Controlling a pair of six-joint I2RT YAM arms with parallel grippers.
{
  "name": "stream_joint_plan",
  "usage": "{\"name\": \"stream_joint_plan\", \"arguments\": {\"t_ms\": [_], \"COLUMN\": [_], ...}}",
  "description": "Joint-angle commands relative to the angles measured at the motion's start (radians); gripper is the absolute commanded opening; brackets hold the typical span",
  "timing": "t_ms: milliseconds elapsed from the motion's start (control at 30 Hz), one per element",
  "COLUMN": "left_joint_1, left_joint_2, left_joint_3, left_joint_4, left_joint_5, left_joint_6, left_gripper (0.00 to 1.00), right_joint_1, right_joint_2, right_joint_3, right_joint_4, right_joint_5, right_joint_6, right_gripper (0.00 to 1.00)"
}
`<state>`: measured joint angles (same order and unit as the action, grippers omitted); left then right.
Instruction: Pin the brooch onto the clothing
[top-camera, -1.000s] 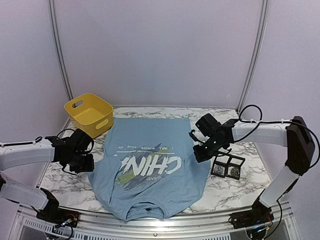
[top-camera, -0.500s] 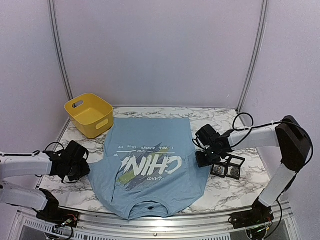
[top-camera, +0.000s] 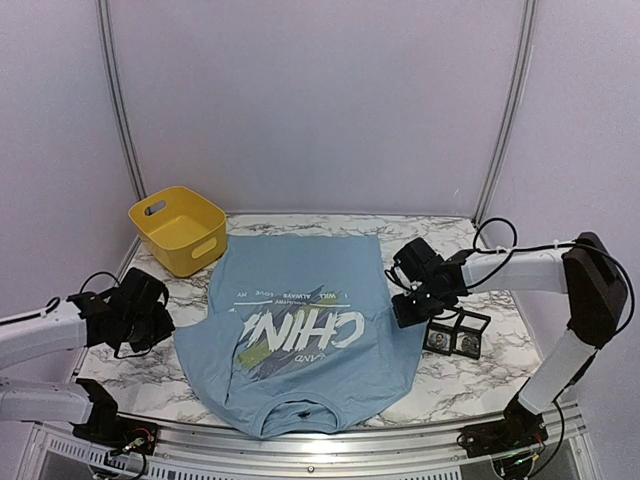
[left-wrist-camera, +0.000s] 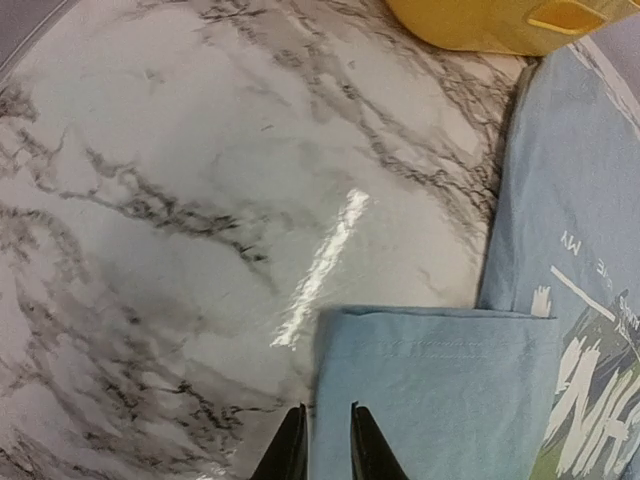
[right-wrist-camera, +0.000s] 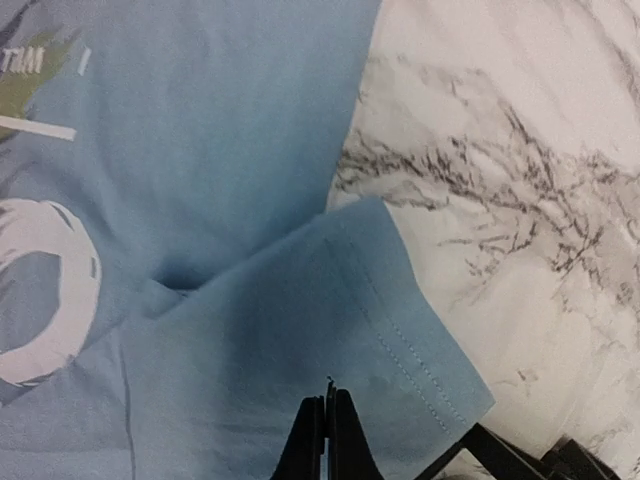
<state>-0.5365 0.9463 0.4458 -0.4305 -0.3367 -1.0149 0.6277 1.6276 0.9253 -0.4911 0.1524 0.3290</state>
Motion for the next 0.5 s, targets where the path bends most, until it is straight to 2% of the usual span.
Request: {"name": "stream_joint_plan", "arguments": {"t_ms": [0, 100, 200, 367, 467], "left_joint_1": [-0.005, -0.004, -0.004, -0.005, -0.005], "left_joint_2": [0.244, 0.403, 0.506, 0.584, 0.572], "left_joint_3": [0.128, 0.176, 0.178, 0.121, 0.085], "left_joint_4": [0.116, 0.171, 0.190, 0.232, 0.186], "left_joint_5": [0.098, 0.159, 0.174, 0.175, 0.146], "left_joint_6": [0.242, 0.264, 0.202, 0.097, 0.047], "left_gripper": [0.16, 0.13, 0.13, 0.14, 0.14], "right_joint_1": [-0.011, -0.033, -0.074, -0.147, -0.173], "right_joint_2": [-0.019, 0.075, 0.216, 0.453, 0.597], "right_joint_3": [0.200, 0.328, 0.448, 0.649, 0.774], "right_joint_4": [-0.026, -0.010, 0.028, 0.123, 0.109], "right_joint_5": [-0.023, -0.050, -0.096, -0.223, -0.206], "right_joint_6": [-0.097, -0.151, -0.190, -0.196, -0.198], "right_gripper": [0.00, 0.00, 0.00, 0.00, 0.00]}}
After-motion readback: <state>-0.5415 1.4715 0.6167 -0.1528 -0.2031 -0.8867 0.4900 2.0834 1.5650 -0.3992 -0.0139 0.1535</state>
